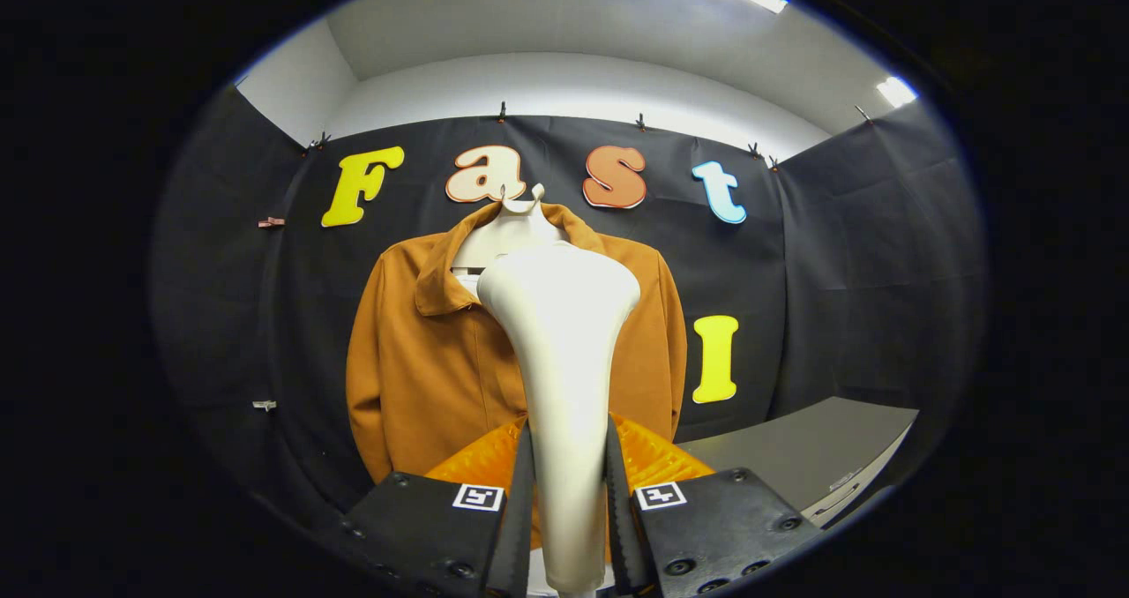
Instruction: Iron the clothes twice with a garment steamer, once on the left side and once on the right side.
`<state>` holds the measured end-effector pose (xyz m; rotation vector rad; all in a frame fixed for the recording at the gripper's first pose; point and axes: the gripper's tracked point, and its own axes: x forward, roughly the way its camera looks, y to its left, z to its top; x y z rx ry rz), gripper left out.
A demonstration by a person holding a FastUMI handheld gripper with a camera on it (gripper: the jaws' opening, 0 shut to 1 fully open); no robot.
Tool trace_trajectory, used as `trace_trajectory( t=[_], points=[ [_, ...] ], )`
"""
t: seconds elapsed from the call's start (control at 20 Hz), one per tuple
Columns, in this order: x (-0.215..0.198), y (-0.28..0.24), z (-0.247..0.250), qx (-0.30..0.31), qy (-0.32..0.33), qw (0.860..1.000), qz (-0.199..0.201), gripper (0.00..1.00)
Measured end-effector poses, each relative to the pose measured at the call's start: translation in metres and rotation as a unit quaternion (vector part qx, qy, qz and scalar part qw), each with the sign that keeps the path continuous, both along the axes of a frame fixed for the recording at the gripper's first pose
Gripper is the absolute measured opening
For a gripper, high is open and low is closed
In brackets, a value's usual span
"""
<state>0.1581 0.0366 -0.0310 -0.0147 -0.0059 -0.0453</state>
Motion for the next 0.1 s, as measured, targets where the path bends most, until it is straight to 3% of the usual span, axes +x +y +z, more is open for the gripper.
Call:
trace_trajectory(
  t=[0.1],
  points=[
    [0.0003,0.0001,-0.001,-0.002,0.001,1.0,0.0,0.4]
  ],
)
